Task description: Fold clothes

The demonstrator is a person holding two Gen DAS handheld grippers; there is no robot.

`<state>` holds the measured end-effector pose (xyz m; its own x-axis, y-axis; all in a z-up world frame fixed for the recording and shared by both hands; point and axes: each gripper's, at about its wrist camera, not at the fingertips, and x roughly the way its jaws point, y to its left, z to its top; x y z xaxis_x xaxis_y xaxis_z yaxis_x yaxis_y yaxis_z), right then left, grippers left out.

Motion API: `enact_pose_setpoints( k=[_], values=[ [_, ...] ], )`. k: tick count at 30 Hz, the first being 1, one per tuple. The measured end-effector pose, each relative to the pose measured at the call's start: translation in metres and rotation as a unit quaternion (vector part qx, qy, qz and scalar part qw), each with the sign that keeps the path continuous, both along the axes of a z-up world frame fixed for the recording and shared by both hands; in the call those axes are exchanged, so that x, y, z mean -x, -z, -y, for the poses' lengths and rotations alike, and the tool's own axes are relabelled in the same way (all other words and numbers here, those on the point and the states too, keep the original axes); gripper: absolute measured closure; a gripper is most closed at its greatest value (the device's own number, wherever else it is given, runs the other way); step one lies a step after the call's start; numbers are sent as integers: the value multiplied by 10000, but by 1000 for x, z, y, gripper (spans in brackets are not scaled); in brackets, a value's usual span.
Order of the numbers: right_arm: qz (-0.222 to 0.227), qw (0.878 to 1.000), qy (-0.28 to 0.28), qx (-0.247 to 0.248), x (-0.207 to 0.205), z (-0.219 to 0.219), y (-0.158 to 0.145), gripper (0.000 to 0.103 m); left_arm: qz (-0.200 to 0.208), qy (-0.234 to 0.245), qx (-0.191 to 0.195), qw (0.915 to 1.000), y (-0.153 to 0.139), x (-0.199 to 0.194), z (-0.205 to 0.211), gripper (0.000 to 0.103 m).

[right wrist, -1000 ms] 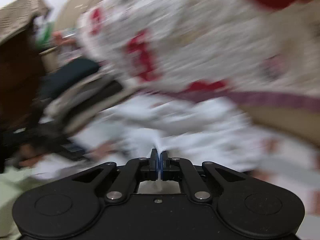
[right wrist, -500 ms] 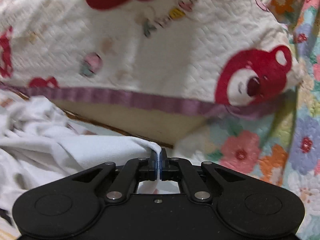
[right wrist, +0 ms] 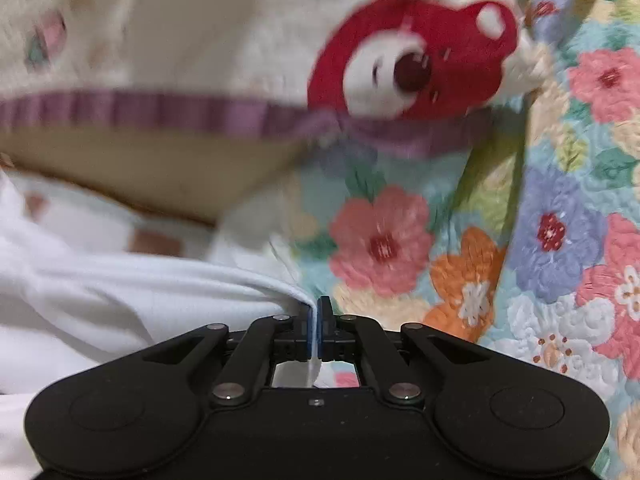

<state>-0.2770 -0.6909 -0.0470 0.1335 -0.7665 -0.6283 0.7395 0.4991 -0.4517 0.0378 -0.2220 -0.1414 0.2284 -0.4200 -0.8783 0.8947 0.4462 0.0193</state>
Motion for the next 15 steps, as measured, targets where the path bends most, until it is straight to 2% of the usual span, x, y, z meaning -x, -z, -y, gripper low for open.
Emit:
enact_pose_setpoints(
  k=[1, 4, 6, 9, 12, 15],
  values=[
    [-60, 10000, 72, -31, 2, 7, 4, 98, -32, -34, 4, 10000, 1, -1, 0, 30],
    [-240, 9992, 290, -126, 10, 28, 17, 72, -129, -136, 17, 9998, 4, -5, 1, 26],
    [-345, 9983, 414, -232, 14, 39, 26, 69, -193, -204, 26, 9996, 7, -7, 2, 22],
    [-253, 9951, 789, -531, 26, 37, 32, 55, -290, -306, 38, 9991, 10, -11, 2, 14],
    [741, 9823, 1172, -1259, 51, 21, 30, 52, -318, -351, 62, 9989, 11, -11, 4, 9],
    [1774, 9529, 1280, -2101, 73, -2, 33, 46, -250, -315, 102, 9991, 10, -5, 6, 10]
  ],
)
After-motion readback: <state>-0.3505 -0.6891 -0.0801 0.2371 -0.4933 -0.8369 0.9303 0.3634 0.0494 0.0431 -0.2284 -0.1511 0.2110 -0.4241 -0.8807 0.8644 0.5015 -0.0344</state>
